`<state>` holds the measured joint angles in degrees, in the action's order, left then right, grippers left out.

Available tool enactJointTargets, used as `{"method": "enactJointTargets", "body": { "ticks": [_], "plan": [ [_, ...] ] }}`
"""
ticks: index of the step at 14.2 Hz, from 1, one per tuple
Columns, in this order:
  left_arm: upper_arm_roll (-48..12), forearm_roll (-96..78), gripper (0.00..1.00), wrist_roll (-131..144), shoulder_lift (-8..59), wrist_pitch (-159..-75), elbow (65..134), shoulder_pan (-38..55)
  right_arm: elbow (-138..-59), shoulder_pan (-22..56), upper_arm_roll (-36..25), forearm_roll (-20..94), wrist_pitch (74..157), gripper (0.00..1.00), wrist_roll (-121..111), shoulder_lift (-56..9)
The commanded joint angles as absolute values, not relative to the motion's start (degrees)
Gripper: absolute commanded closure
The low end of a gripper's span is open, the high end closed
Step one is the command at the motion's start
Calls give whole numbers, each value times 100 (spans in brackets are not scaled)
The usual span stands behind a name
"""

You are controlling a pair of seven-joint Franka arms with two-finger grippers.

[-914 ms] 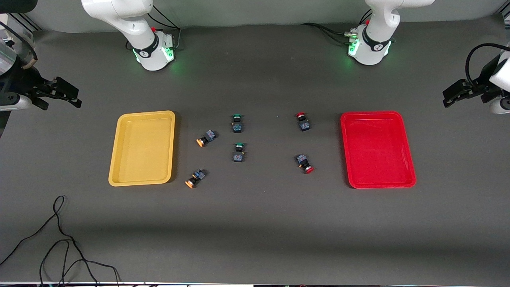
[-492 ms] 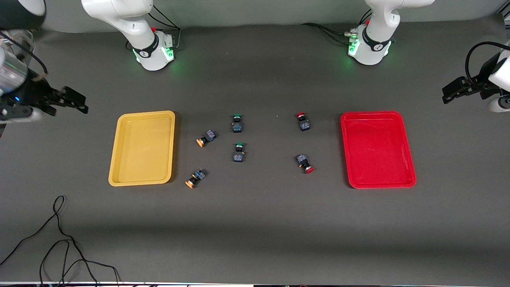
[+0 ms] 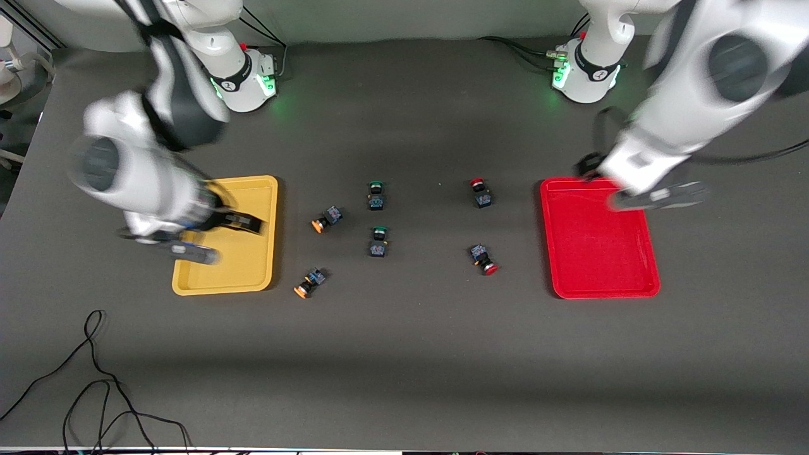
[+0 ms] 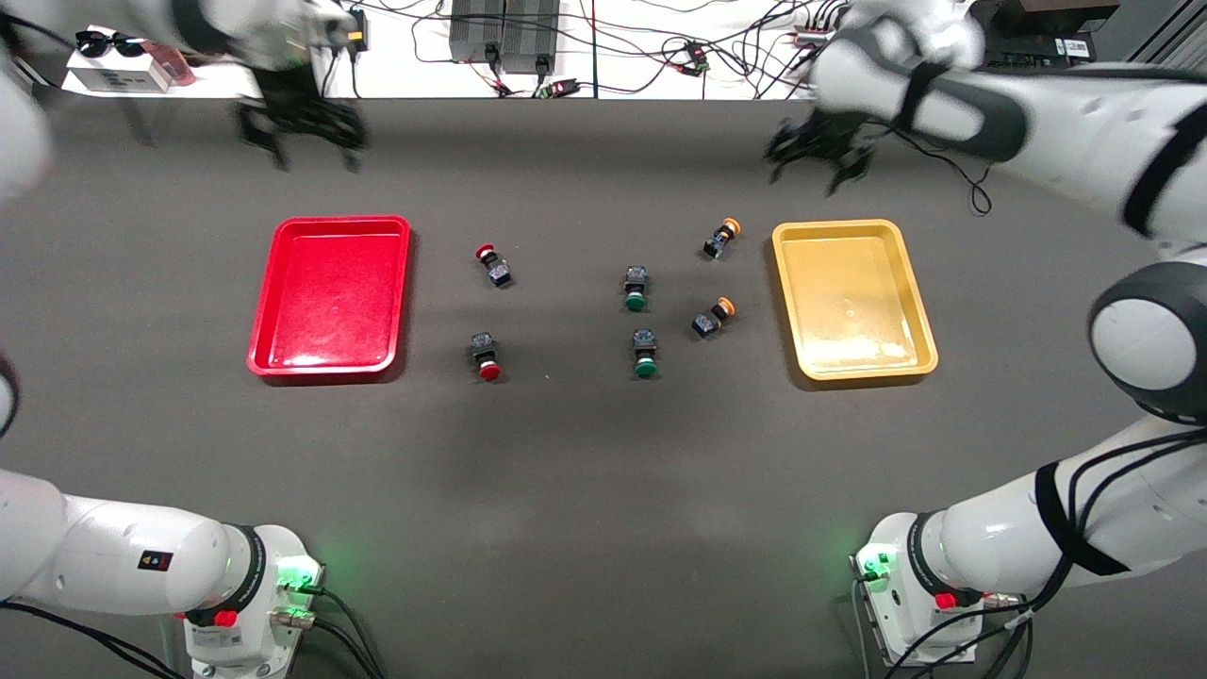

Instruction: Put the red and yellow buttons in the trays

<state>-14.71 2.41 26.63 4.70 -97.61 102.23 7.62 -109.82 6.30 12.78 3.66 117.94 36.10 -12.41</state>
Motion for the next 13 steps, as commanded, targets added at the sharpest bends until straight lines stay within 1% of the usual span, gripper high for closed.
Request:
{"method": "enactJointTargets", "body": {
  "ticks": [1, 2, 4, 6, 7, 10, 12, 13],
  "plan": [
    [-1775, 246, 0, 3854, 1062, -10981, 10790, 1097, -11591, 746, 1642, 387, 13134, 0, 5031, -1825],
    [-1784, 255, 0, 4189, 1255, -11491, 11054, 1334, -11688, 843, 1644, 352, 13479, 0, 5367, -2054],
    [-1775, 281, 0, 4455, 1511, -12170, 11538, 1607, -11786, 888, 1644, 352, 13754, 0, 5711, -2363],
    [-1784, 281, 1, 4727, 1555, -12881, 12135, 1757, -11891, 931, 1652, 352, 13842, 0, 6080, -2496],
    [-1784, 281, 1, 4894, 1669, -13163, 12338, 1793, -12083, 1062, 1652, 352, 14017, 0, 6256, -2479],
    [-1784, 255, 4, 5324, 2082, -13551, 12515, 1933, -12506, 1143, 1670, 352, 14431, 0, 6346, -2452],
    [-1793, 255, 11, 5589, 2293, -13806, 12577, 2047, -12577, 1143, 1819, 352, 14458, 0, 6582, -2435],
    [-1793, 255, 12, 5607, 2407, -13895, 12577, 2039, -12612, 1143, 1828, 352, 14458, 0, 6609, -2417]
  ]
}}
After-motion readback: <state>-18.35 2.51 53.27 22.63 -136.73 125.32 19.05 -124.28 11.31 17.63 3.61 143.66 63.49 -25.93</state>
